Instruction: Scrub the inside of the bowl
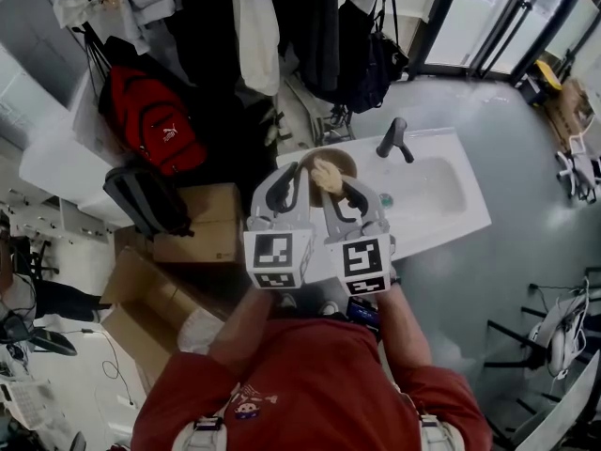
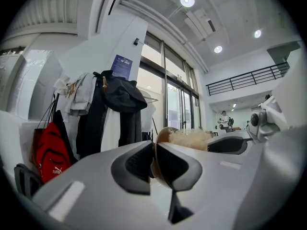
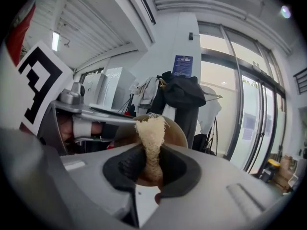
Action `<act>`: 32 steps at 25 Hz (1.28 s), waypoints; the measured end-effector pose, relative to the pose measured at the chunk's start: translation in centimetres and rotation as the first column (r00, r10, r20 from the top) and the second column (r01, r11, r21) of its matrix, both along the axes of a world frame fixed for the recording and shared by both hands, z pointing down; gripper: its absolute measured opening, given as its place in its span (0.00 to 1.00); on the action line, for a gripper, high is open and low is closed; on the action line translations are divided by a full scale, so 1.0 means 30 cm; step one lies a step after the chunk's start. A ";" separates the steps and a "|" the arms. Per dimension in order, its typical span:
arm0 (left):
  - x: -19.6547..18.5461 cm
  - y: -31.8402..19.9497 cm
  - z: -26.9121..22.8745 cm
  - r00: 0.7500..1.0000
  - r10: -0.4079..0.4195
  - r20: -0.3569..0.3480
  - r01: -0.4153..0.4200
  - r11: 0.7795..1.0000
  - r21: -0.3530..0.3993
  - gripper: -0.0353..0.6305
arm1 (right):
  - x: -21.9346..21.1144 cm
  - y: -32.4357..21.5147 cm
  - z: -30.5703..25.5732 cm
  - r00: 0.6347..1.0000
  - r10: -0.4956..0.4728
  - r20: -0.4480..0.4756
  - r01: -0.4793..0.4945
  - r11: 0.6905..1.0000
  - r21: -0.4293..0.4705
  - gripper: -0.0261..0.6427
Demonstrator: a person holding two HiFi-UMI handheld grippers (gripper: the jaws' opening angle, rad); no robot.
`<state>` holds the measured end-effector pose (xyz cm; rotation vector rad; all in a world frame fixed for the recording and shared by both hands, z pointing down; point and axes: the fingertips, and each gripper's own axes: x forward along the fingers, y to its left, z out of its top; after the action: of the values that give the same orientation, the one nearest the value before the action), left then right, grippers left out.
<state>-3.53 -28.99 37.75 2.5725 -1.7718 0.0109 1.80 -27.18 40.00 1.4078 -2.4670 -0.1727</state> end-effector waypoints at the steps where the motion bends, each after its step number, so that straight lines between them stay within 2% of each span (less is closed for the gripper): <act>1: 0.003 0.001 0.000 1.000 0.003 0.003 -0.003 1.000 0.000 0.10 | 0.000 -0.001 0.003 1.000 -0.003 -0.028 0.003 1.000 0.004 0.15; 4: 0.008 0.001 0.003 1.000 0.008 0.010 -0.007 1.000 -0.005 0.11 | 0.002 -0.008 0.012 0.991 -0.015 -0.133 0.017 1.000 0.016 0.15; 7: 0.010 -0.001 0.008 1.000 0.011 0.015 -0.011 1.000 -0.012 0.11 | 0.005 -0.012 0.023 0.966 -0.029 -0.255 0.040 0.998 0.038 0.15; 14: 0.015 -0.002 0.025 1.000 0.017 0.025 -0.016 0.999 -0.030 0.11 | -0.002 -0.008 0.057 0.873 -0.059 -0.484 0.122 0.988 0.099 0.15; 23: 0.031 -0.002 0.036 0.999 0.027 0.032 -0.026 0.998 -0.049 0.11 | 0.003 0.000 0.070 0.708 -0.065 -0.704 0.228 0.963 0.141 0.15; 30: 0.033 -0.004 0.041 0.999 0.036 0.036 -0.034 0.998 -0.053 0.11 | -0.001 0.006 0.091 0.539 -0.048 -0.841 0.325 0.933 0.156 0.15; 32: 0.039 -0.009 0.040 0.998 0.042 0.041 -0.040 0.998 -0.053 0.11 | -0.001 0.006 0.102 0.477 -0.042 -0.878 0.353 0.924 0.148 0.15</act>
<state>-2.37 -29.25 38.96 2.5905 -1.7076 0.1115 1.79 -27.00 43.07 0.7515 -1.7150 -1.0925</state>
